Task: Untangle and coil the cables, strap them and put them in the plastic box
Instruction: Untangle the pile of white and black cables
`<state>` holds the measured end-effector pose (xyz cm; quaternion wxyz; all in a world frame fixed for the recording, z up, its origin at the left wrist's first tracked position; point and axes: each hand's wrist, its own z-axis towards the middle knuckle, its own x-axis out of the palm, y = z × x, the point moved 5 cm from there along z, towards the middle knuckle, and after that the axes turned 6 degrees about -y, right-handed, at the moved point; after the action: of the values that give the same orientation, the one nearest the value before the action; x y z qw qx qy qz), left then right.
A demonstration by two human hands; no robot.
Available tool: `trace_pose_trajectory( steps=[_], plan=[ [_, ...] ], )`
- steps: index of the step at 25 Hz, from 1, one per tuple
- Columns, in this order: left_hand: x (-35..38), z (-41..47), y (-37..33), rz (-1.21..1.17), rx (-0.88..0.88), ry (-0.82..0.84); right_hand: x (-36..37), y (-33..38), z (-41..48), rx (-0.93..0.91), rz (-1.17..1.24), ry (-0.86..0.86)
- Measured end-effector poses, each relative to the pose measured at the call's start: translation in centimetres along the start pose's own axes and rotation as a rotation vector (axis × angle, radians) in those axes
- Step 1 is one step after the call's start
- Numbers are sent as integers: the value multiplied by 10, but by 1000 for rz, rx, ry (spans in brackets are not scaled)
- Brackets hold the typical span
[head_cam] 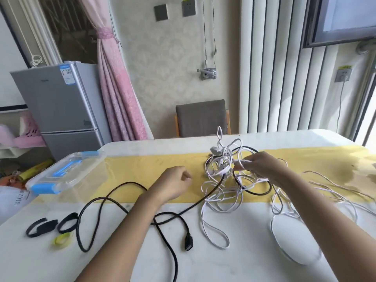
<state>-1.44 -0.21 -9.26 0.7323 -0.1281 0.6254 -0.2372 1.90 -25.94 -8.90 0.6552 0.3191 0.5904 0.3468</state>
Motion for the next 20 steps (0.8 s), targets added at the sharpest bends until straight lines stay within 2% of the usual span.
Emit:
trace_pose_trajectory(
  steps=[2, 4, 6, 8, 10, 11, 13, 16, 18, 20],
  plan=[
    [32, -5, -38, -58, 153, 14, 4, 10, -15, -20, 78, -5],
    [59, -6, -56, -134, 183, 31, 5, 28, -30, -100, 55, 19],
    [67, 4, -57, -181, 138, -55, 4, 53, -42, -217, 81, 163],
    [58, 10, -64, -188, 141, -90, 3, 77, -49, -308, 178, 392],
    [35, 10, -78, -171, 179, -69, 6, 89, -43, -310, 252, 555],
    [22, 9, -83, -146, 194, -56, 9, 93, -36, -279, 289, 581],
    [1, 5, -88, -82, 211, -13, 16, 95, -17, -172, 365, 525],
    [-21, -8, -90, -89, 264, 58, 11, 84, 14, 2, 462, 232],
    [-47, -18, -93, -327, 291, 48, -1, 70, 28, 174, 585, 65],
    [-88, -20, -85, -653, 297, -126, -14, 59, 32, 286, 721, 10]
  ],
)
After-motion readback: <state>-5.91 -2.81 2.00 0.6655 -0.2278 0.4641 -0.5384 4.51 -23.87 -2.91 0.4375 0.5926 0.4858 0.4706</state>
